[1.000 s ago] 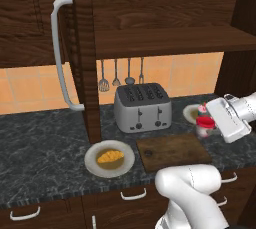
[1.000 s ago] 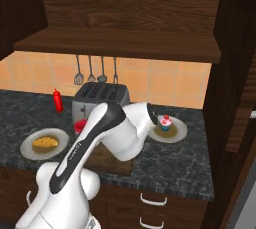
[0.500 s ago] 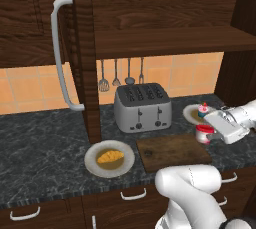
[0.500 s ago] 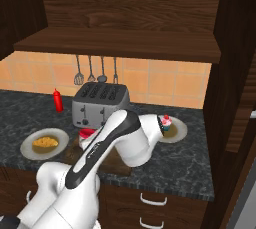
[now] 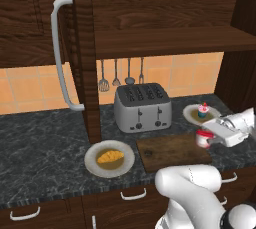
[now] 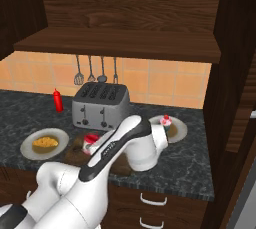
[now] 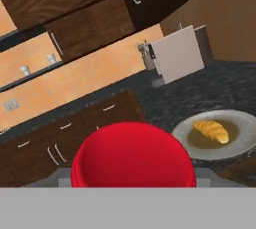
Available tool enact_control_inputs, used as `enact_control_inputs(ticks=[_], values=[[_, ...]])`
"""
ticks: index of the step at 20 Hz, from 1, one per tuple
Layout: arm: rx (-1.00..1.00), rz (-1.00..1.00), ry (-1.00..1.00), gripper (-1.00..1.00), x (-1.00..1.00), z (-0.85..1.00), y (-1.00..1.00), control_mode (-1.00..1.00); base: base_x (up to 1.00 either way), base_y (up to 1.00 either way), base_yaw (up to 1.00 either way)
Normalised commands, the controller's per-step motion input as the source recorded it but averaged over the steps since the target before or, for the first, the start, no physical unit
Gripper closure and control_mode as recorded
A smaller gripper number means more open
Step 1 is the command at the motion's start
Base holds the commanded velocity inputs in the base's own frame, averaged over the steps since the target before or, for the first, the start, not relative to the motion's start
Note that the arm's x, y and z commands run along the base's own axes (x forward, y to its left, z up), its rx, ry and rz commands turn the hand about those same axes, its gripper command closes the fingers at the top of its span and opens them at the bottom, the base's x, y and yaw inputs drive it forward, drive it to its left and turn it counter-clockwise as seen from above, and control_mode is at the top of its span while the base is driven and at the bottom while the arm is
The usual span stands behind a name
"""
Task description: From the different types of pastries on the counter, select a croissant and place it on the cutting board. Then retrieve a jar of jam from the cabinet and place it alongside the croissant on the cutting board.
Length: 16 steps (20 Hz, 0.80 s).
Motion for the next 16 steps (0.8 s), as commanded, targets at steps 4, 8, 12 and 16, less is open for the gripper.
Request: enact_control_inputs(ticks=[4, 8, 12, 16], values=[[-0.23, -0.01, -0.33, 1.00, 0.06, -0.01, 0.09, -1.00, 0.00, 0.00, 0.00], [-0.19, -0.02, -0.17, 1.00, 0.05, 0.00, -0.05, -1.00, 0.00, 0.00, 0.00], [-0.07, 0.00, -0.01, 1.00, -0.01, -0.01, -0.26, -1.00, 0.00, 0.00, 0.00], [-0.03, 0.00, -0.01, 1.00, 0.00, -0.09, -0.08, -1.00, 0.00, 0.00, 0.00]])
